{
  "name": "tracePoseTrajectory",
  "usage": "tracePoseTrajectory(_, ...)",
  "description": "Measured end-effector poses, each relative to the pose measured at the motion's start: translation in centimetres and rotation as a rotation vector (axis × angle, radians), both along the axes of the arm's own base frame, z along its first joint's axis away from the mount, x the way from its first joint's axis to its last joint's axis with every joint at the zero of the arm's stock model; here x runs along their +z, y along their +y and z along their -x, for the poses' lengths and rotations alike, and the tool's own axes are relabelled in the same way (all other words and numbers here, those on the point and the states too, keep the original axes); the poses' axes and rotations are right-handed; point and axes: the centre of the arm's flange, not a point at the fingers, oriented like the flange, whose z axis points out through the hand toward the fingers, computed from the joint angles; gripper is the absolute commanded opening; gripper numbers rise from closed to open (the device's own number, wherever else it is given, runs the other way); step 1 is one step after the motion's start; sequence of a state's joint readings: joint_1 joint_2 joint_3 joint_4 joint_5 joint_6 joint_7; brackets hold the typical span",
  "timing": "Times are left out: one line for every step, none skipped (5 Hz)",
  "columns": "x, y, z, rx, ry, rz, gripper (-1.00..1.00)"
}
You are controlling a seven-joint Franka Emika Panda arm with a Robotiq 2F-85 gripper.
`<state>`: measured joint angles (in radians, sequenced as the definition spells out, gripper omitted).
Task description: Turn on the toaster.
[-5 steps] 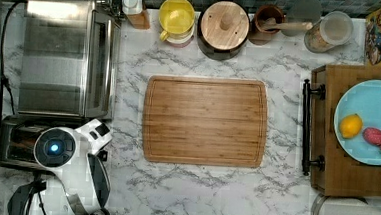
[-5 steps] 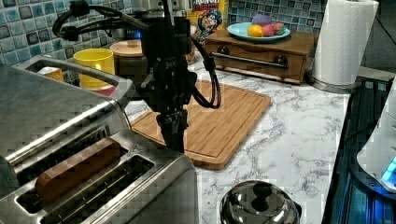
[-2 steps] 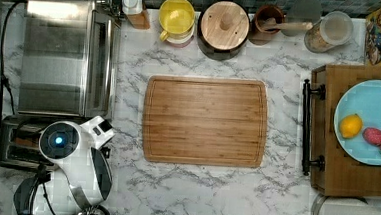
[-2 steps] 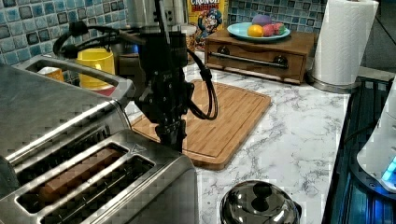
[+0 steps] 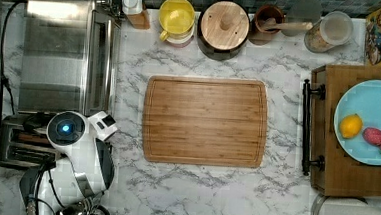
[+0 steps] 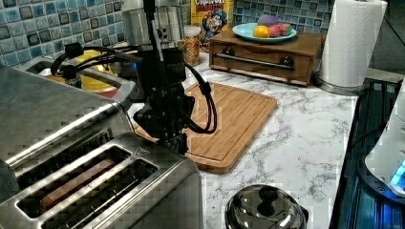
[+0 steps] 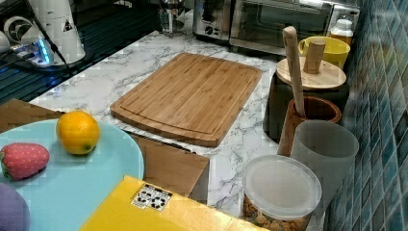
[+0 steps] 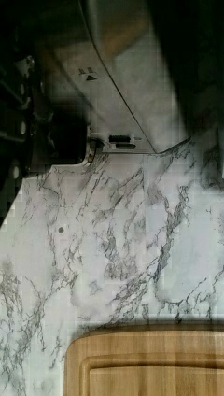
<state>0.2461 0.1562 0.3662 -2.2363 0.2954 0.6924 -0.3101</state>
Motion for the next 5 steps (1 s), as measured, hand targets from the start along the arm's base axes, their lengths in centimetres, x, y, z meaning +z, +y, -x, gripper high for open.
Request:
tracePoseTrajectory(-0.03, -0.05, -0.02, -0.002, -0.002, -0.001, -1.00)
tracePoseTrajectory(-0.02, -0.04, -0.02, -0.001, -0.003, -0.002, -1.00)
tracePoseTrajectory(-0.04, -0.09, -0.06, -0.003, -0.003, -0.002, -1.00)
tracePoseTrajectory(-0.10, -0.08, -0.04, -0.002, -0.002, -0.001, -1.00)
tracePoseTrajectory(-0.15, -0.40, -0.28, -0.032, 0.011, -0.015, -1.00)
